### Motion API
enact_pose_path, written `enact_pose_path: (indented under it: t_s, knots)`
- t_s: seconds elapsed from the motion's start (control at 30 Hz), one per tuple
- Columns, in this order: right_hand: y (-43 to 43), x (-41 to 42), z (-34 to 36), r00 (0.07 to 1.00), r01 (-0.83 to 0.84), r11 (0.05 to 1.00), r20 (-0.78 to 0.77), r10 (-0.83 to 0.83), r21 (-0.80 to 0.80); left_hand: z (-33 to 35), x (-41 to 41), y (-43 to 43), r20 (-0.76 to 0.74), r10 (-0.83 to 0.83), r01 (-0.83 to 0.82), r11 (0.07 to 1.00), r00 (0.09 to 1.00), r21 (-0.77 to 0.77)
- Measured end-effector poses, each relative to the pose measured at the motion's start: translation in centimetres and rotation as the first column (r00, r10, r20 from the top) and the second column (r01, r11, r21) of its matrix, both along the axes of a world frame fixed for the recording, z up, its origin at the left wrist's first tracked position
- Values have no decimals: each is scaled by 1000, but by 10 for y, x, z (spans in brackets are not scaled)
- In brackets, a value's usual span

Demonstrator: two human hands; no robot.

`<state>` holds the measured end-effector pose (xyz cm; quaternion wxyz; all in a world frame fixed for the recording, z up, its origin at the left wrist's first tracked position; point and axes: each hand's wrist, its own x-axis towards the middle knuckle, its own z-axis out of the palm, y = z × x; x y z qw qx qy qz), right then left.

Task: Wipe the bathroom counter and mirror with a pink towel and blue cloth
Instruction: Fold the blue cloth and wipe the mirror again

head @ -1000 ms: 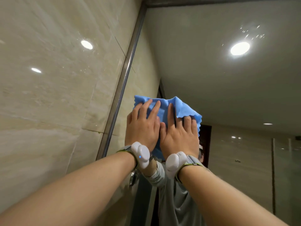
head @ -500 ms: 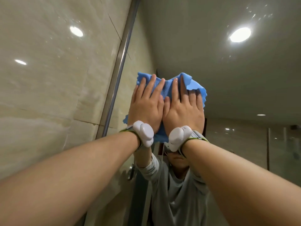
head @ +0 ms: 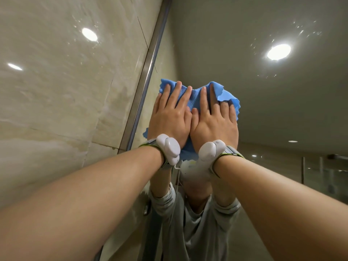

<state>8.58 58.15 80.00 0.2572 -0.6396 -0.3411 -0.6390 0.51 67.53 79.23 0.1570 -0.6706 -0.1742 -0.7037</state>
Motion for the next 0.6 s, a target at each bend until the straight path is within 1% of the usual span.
enact_pose_path:
  t_s: [0.13, 0.37, 0.6]
  knots:
    - [-2, -3, -3, 1000, -1, 1000, -19, 1, -9, -3, 1, 0, 6, 18, -18, 1000, 1000, -3]
    - [-1, -5, -14, 1000, -12, 1000, -27, 12, -23, -12, 2, 6, 36, 12, -13, 999, 999, 36]
    - [-2, -9, -35, 999, -11, 997, -42, 8, -83, -37, 1, 8, 33, 8, -8, 1000, 999, 9]
